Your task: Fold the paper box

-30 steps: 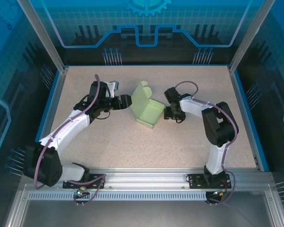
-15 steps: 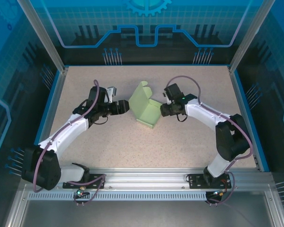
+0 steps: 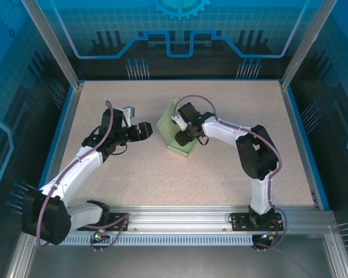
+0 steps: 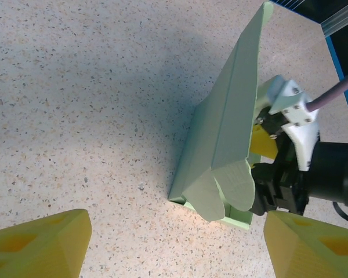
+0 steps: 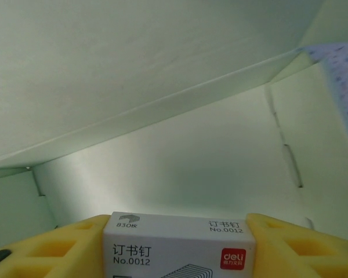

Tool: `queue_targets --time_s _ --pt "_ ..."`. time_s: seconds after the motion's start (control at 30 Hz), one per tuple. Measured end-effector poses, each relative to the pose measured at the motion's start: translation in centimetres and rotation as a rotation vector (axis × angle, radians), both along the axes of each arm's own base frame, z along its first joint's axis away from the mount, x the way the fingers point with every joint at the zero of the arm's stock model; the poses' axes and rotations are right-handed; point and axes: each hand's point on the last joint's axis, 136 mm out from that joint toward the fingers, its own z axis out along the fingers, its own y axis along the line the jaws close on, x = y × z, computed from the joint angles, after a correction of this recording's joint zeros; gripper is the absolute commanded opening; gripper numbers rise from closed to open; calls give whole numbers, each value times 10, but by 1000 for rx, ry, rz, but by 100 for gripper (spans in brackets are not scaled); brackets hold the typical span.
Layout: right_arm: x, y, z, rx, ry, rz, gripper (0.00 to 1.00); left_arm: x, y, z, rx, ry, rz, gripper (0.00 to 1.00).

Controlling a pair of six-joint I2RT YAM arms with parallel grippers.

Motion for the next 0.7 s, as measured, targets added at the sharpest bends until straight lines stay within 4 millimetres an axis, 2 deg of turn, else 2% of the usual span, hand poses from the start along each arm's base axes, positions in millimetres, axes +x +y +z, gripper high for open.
queue_targets --time_s 0.1,0.2,0.33,0.43,0.53,0.6,0.7 --pt "-2 0 -10 -11 23 8 67 -1 1 -2 -3 8 8 80" --pt "1 2 -9 -8 20 11 74 -1 1 -2 -3 9 9 80" --pt "2 5 -2 12 14 17 75 -1 1 -2 -7 11 12 80" --pt "0 -1 15 58 1 6 77 -1 1 -1 -9 8 13 81" --pt "6 -19 45 150 -28 -42 77 -1 1 1 -12 -2 12 81" --pt "24 -36 62 215 -59 -100 78 -1 1 2 -14 -7 13 81" --pt "45 -62 62 263 -62 -179 78 0 1 3 -15 -9 13 82"
